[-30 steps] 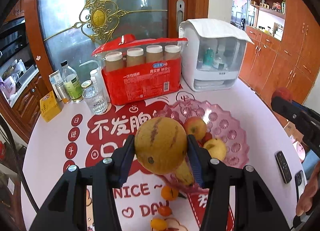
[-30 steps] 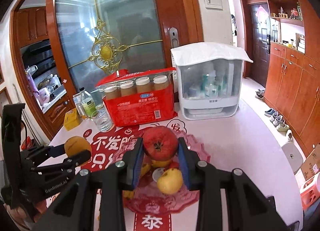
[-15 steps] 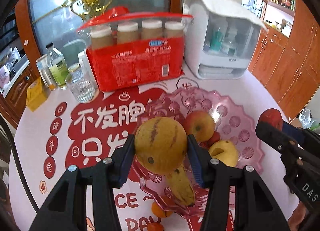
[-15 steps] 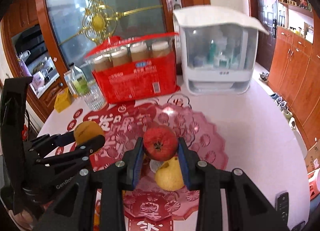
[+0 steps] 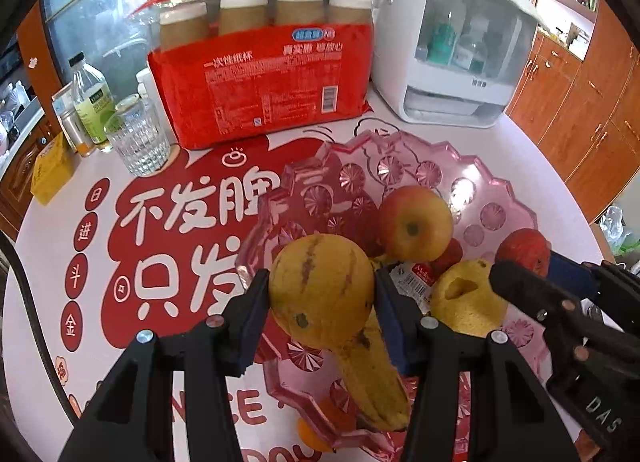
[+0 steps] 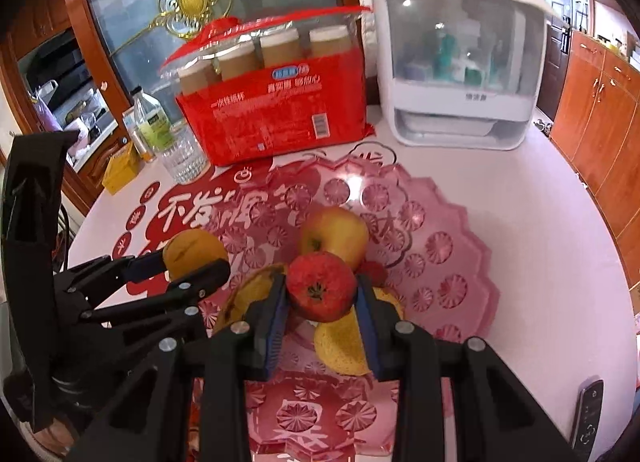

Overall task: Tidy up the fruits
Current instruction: 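Carry the melon and red apple over the pink bowl with both grippers, then lower the melon and red apple into the bowl and open both grippers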

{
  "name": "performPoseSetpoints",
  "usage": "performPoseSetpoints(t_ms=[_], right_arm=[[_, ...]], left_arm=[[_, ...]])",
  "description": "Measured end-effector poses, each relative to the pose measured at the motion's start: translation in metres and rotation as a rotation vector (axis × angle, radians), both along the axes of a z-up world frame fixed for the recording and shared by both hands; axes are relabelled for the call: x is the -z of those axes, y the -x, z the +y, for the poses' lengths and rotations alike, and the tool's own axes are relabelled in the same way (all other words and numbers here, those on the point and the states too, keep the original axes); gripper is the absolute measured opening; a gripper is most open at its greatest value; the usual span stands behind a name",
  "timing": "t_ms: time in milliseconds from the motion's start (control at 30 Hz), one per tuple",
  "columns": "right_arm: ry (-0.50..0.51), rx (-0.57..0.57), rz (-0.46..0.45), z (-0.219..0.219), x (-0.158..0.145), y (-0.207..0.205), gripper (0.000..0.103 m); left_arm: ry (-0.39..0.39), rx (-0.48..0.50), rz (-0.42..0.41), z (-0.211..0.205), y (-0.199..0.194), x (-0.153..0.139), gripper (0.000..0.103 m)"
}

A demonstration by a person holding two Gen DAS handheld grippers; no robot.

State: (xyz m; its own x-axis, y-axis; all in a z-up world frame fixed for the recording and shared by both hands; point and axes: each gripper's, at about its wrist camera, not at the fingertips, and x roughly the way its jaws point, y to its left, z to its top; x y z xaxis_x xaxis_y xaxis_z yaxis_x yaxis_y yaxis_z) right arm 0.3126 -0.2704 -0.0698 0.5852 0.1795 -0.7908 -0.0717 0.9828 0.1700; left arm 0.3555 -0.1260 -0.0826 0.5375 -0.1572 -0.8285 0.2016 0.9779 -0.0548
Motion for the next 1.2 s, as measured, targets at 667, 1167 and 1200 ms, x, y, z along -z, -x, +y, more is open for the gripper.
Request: performPoseSetpoints(t_ms=[667, 1167, 1200], right_arm=[[-0.026, 0.026, 0.077, -0.002, 0.033, -0.023, 0.034], [-0.131, 0.039, 0.081, -0.017, 0.033, -0.025, 0.051], [-0.129, 0.043, 0.076, -0.018, 0.032, -0.024, 0.057]], left_arm=[[-0.032, 0.023, -0.004, -0.005, -0.003, 0.016, 0.05], [0.009, 0.071, 0.019, -0.008, 0.0, 0.019, 0.089], [-0.002, 0.072, 0.009, -0.01, 0.002, 0.018, 0.091]])
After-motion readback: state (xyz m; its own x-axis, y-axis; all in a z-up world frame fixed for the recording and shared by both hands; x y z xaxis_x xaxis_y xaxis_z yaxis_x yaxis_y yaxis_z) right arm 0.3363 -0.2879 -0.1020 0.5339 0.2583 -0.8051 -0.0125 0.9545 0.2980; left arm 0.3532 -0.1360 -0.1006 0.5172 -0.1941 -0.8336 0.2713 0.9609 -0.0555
